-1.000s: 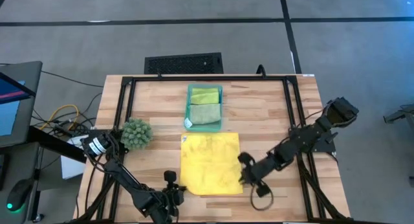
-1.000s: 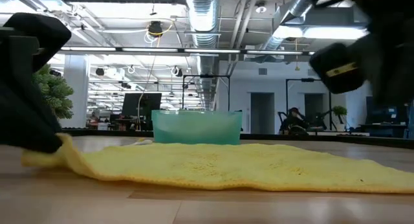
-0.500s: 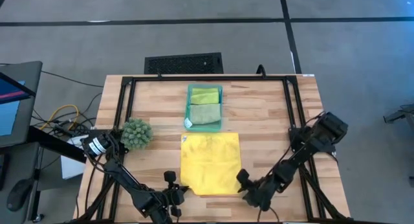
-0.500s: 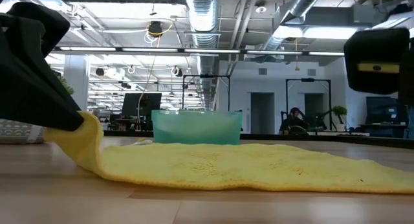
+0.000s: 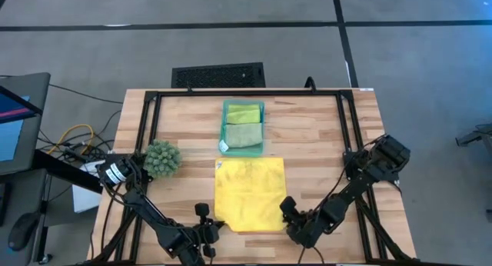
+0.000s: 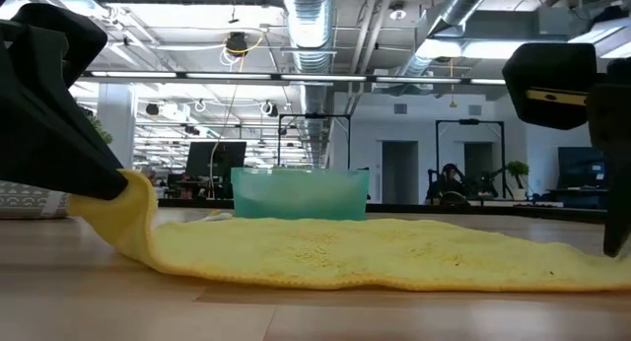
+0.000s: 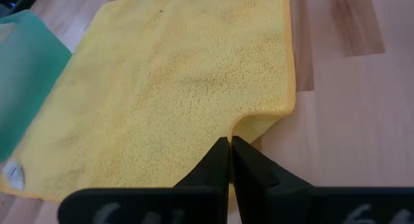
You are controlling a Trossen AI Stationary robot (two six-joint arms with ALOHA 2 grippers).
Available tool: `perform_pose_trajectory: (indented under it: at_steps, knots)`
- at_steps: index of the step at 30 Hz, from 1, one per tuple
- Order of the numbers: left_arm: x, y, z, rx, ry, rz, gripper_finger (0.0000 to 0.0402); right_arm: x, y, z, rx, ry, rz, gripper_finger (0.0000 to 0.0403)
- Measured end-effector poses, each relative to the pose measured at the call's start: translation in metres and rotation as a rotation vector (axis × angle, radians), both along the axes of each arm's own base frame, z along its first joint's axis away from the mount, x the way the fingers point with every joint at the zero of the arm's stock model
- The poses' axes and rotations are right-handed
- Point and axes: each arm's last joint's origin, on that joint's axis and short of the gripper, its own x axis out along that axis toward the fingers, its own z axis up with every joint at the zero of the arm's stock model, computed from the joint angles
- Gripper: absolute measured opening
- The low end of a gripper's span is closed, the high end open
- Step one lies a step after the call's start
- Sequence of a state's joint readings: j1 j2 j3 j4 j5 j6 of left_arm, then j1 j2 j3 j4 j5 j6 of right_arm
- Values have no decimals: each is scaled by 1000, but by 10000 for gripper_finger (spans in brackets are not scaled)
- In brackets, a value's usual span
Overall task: Fold microfiber towels
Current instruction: Fold the yellow microfiber cloth
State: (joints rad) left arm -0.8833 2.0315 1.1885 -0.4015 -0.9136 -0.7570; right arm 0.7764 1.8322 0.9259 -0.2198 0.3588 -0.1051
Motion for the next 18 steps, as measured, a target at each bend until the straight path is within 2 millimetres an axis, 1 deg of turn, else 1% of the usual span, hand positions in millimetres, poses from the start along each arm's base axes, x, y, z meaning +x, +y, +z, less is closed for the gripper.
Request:
perform_pose_trajectory:
  at_steps: [8,18]
  knots:
    - [0,0,0,0,0,-1,0,-4,-4,0,-38,40,-9,89]
    - [0,-1,0,-16,8,-2,0,-6,1,0,-31,38,59,11]
